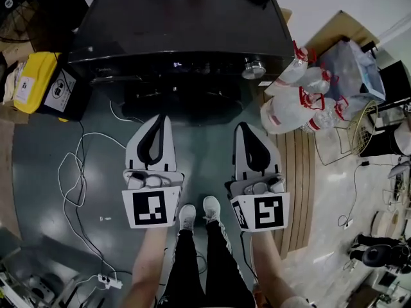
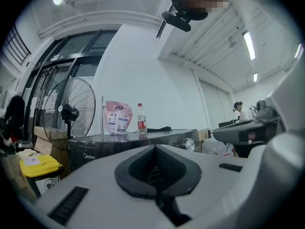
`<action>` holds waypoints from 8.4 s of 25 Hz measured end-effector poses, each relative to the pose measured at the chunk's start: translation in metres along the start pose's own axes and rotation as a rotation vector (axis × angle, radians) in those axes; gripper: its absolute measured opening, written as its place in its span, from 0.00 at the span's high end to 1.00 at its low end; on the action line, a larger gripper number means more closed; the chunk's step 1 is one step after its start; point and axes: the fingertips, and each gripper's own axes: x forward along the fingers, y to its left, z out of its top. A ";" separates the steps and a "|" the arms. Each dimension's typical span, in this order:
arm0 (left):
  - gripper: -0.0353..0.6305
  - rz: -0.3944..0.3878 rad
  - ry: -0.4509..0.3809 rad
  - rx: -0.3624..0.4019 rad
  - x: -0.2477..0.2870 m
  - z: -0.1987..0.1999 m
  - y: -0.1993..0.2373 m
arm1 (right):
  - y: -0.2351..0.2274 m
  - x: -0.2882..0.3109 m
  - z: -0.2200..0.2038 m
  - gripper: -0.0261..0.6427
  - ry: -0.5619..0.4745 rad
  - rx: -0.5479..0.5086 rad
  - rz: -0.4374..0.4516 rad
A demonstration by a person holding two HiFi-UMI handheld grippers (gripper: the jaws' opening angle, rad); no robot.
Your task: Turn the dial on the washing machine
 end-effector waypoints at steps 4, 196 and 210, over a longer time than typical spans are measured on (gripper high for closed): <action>0.95 -0.003 0.018 -0.017 0.006 -0.033 -0.007 | 0.000 0.002 -0.034 0.96 0.018 0.000 -0.004; 0.95 0.002 -0.110 0.088 -0.134 0.246 -0.039 | 0.003 -0.131 0.233 0.96 -0.022 -0.101 -0.091; 0.95 0.020 -0.093 0.062 -0.140 0.234 -0.036 | 0.000 -0.134 0.224 0.96 -0.012 -0.077 -0.089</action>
